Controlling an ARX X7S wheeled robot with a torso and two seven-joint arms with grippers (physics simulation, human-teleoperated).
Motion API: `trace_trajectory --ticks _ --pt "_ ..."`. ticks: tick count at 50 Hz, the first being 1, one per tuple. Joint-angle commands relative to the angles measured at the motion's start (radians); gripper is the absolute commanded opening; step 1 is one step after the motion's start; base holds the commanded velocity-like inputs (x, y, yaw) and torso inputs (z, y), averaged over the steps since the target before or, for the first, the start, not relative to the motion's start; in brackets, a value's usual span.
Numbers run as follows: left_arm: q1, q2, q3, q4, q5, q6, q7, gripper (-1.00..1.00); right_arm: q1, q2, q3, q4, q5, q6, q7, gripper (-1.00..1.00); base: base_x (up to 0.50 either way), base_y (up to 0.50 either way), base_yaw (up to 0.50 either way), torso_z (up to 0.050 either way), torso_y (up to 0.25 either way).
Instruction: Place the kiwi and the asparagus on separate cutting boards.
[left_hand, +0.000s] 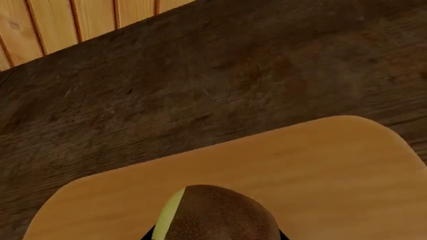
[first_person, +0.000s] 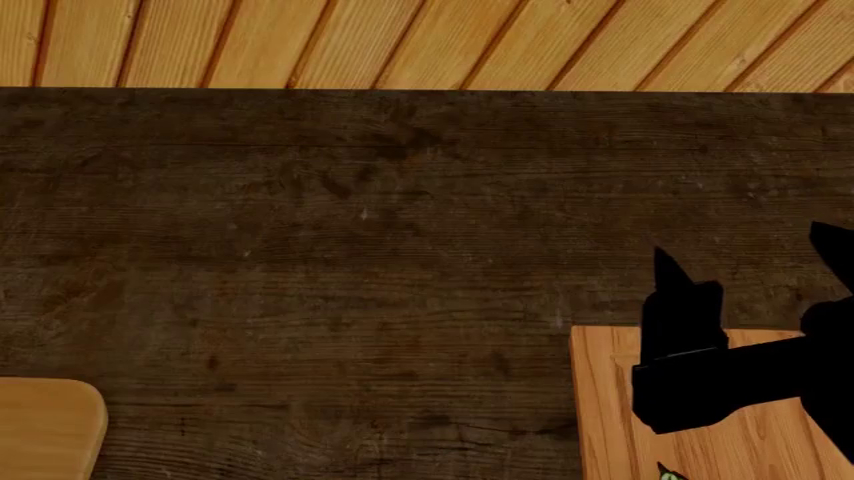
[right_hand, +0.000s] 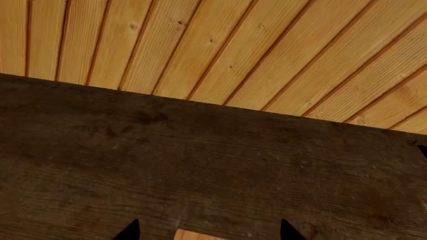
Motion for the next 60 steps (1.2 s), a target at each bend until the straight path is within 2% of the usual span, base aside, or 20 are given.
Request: trace_trajectory --ticks 1,6,11,12,15,24,28,29,34,35,44,48,52,55,60 --pt "0.016 0.015 0.082 -0.017 0.064 0.049 0.054 -1.0 -0.017 -0.007 0.021 -0.001 -0.028 -0.015 -0.025 1.0 0.01 0.0 0.0 0.0 0.0" --pt "0.011 0.001 0.103 -0.018 0.071 0.047 0.052 -1.0 -0.017 -0.01 0.023 0.002 -0.027 -0.012 -0.025 1.0 0.01 0.0 -0.01 0.0 -0.009" --pt "0.032 -0.003 0.076 -0.015 0.06 0.047 0.056 -1.0 -0.027 -0.014 0.019 0.002 -0.033 -0.019 -0.025 1.0 0.01 0.0 -0.01 0.0 -0.007" --pt "0.034 -0.004 0.072 -0.014 0.059 0.049 0.057 1.0 -0.028 -0.015 0.019 0.002 -0.034 -0.02 -0.025 1.0 0.0 0.0 -0.01 0.0 -0.01" --pt "0.052 -0.011 0.019 -0.001 0.029 0.042 0.067 1.0 -0.028 -0.018 0.021 0.006 -0.033 -0.018 -0.024 1.0 0.01 0.0 -0.01 0.0 -0.007" --pt "-0.018 0.007 -0.039 0.026 -0.082 -0.03 0.019 1.0 -0.037 -0.027 0.02 0.005 -0.035 -0.024 -0.024 1.0 0.01 0.0 -0.01 0.0 -0.005" --pt "-0.082 0.02 -0.094 0.048 -0.221 -0.1 -0.032 1.0 -0.031 -0.031 0.026 0.007 -0.03 -0.015 -0.024 1.0 0.0 0.0 0.0 0.0 -0.003" --pt "-0.07 0.008 -0.142 0.062 -0.255 -0.107 -0.03 1.0 -0.032 -0.032 0.026 0.004 -0.029 -0.016 -0.022 1.0 0.0 0.0 0.0 0.0 0.0" --pt "-0.111 -0.009 -0.211 0.073 -0.377 -0.147 -0.099 1.0 -0.028 -0.036 0.031 0.008 -0.025 -0.012 -0.022 1.0 0.0 0.0 0.0 0.0 0.0" --pt "-0.088 -0.024 -0.264 0.082 -0.409 -0.149 -0.091 1.0 -0.025 -0.035 0.034 0.006 -0.021 -0.01 -0.02 1.0 0.0 0.0 0.0 0.0 0.0" --pt "-0.14 -0.098 -0.352 0.052 -0.663 -0.142 -0.275 1.0 -0.016 -0.031 0.046 0.003 -0.013 -0.006 -0.018 1.0 0.0 0.0 0.0 0.0 0.0" --pt "-0.154 -0.128 -0.389 -0.012 -0.826 -0.061 -0.39 1.0 -0.007 -0.03 0.057 0.004 -0.005 -0.007 -0.017 1.0 0.0 0.0 0.0 0.0 0.0" --pt "-0.238 -0.188 -0.343 -0.047 -0.89 0.011 -0.42 1.0 0.014 -0.032 0.081 0.012 -0.016 -0.028 -0.005 1.0 0.0 0.0 0.0 0.0 0.0" --pt "-0.369 -0.269 -0.213 -0.098 -0.91 0.086 -0.466 1.0 0.038 -0.034 0.102 0.022 -0.006 -0.024 0.005 1.0 0.0 0.0 0.0 0.0 0.0" --pt "-0.618 -0.352 0.029 -0.174 -0.941 0.18 -0.494 1.0 0.061 -0.03 0.122 0.034 0.0 -0.014 0.016 1.0 0.0 0.0 0.0 0.0 0.0"
